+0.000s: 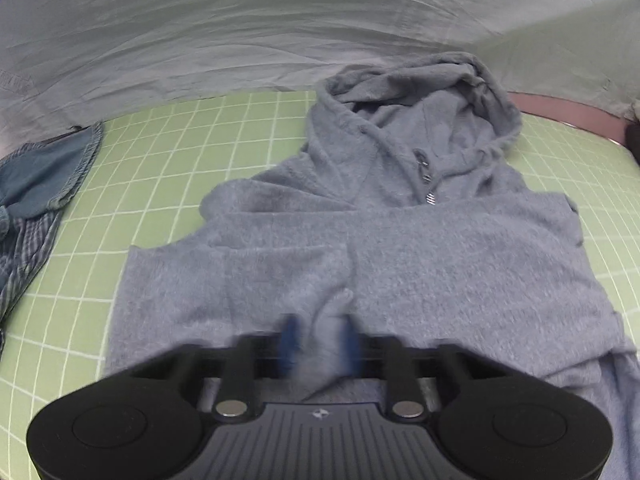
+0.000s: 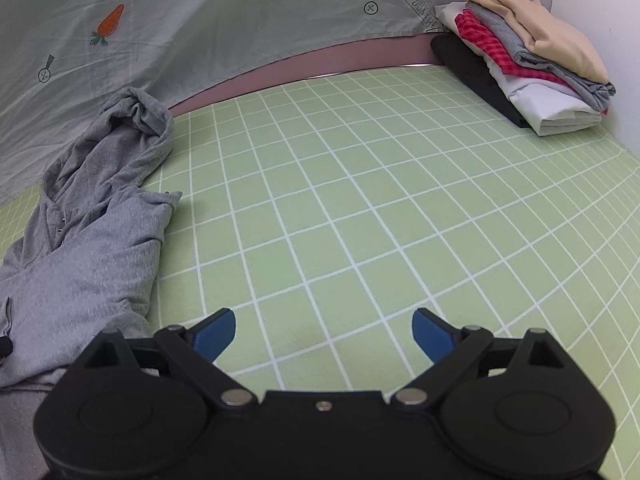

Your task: Fold clothes

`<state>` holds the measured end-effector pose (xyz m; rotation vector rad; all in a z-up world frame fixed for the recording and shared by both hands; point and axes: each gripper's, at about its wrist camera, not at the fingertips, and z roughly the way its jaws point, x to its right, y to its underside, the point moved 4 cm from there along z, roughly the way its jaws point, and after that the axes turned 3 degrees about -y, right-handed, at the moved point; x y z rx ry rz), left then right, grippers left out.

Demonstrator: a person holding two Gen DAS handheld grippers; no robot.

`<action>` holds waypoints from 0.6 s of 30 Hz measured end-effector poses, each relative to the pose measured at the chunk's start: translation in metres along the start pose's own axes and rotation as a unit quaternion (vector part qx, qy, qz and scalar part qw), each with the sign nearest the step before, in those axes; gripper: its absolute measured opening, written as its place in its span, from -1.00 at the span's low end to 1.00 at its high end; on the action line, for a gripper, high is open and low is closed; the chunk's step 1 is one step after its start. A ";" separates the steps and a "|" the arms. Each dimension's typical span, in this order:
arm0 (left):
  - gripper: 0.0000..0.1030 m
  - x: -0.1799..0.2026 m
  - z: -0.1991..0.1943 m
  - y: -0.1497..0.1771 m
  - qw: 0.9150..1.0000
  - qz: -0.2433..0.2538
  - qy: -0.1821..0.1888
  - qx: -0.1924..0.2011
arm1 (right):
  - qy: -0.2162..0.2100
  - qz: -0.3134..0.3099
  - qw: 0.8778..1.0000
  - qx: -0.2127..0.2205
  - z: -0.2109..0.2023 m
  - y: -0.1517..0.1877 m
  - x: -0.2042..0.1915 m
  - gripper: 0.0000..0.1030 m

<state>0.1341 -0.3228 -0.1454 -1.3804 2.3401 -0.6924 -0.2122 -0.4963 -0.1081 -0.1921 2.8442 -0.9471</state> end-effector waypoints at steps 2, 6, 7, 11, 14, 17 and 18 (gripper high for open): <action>-0.75 -0.005 -0.004 -0.004 1.000 -0.025 0.006 0.000 | 0.000 0.003 1.000 0.001 0.000 0.000 0.001 0.86; -0.78 -0.001 -0.023 -0.014 0.999 -0.033 0.011 0.023 | -0.001 0.010 1.000 0.003 0.000 0.000 0.004 0.86; -0.78 0.002 -0.028 -0.018 0.999 -0.036 0.014 0.029 | -0.001 0.012 1.000 0.003 0.000 0.000 0.005 0.86; -0.78 0.019 -0.048 -0.033 0.995 -0.052 0.065 0.049 | 0.003 0.026 1.000 0.001 0.002 0.001 0.012 0.86; -0.77 0.043 -0.064 -0.042 0.991 -0.037 0.112 0.067 | 0.005 0.033 0.999 0.000 0.003 0.001 0.016 0.86; -0.66 0.076 -0.072 -0.041 0.983 -0.002 0.165 0.075 | 0.007 0.038 0.999 0.001 0.003 0.001 0.019 0.86; -0.45 0.085 -0.069 -0.038 0.981 0.012 0.181 0.065 | 0.008 0.039 0.999 0.002 0.003 0.001 0.019 0.86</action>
